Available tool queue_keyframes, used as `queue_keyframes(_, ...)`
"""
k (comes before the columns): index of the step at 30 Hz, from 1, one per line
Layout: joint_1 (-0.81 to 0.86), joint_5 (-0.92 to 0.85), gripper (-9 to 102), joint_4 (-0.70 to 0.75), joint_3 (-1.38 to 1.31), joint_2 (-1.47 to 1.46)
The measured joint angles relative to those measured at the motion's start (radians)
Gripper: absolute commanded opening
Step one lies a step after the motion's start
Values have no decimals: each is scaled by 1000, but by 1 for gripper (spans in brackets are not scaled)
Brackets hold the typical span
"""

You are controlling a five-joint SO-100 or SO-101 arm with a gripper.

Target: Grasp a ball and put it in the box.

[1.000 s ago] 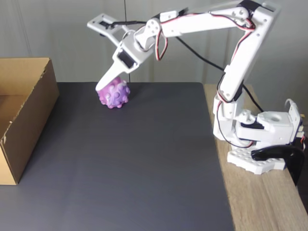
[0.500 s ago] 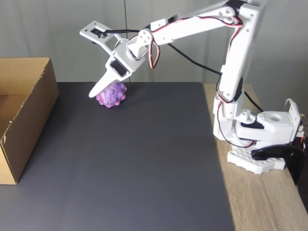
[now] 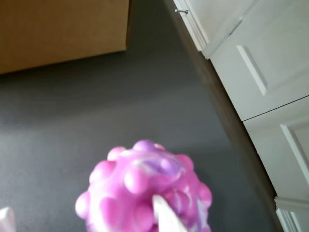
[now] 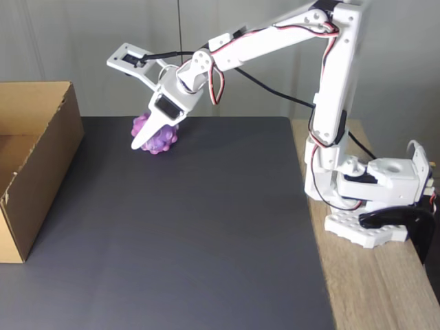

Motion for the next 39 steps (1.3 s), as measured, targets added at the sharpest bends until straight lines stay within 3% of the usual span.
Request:
queue_keyframes(4,0,14,33,-2,-2,-18)
queue_keyframes(12,0,78,2,-6,-2,-37)
queue_keyframes(27,0,52,0,-18,0,-29)
queue_keyframes(39,-64,23,0,112,5,202)
